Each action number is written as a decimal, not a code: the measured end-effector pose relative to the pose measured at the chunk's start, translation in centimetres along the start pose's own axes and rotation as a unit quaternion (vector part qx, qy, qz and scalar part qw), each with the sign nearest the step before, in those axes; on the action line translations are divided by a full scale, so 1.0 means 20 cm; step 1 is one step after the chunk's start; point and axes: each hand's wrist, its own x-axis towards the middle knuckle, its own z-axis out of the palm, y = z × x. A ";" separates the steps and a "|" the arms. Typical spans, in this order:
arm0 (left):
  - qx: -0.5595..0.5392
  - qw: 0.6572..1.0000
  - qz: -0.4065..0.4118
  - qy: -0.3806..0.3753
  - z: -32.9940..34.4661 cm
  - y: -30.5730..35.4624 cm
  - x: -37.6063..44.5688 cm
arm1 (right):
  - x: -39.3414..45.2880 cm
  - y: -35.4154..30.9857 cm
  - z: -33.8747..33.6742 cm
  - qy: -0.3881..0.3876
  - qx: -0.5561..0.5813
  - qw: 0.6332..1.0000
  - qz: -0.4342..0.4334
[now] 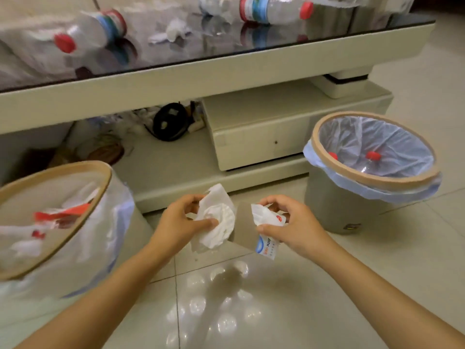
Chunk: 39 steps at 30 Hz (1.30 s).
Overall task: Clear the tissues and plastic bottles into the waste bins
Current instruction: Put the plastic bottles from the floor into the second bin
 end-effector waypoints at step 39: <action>0.083 0.963 -0.003 0.254 -1.40 -0.16 0.09 | 0.60 -0.97 1.01 -0.049 -0.362 0.825 -0.431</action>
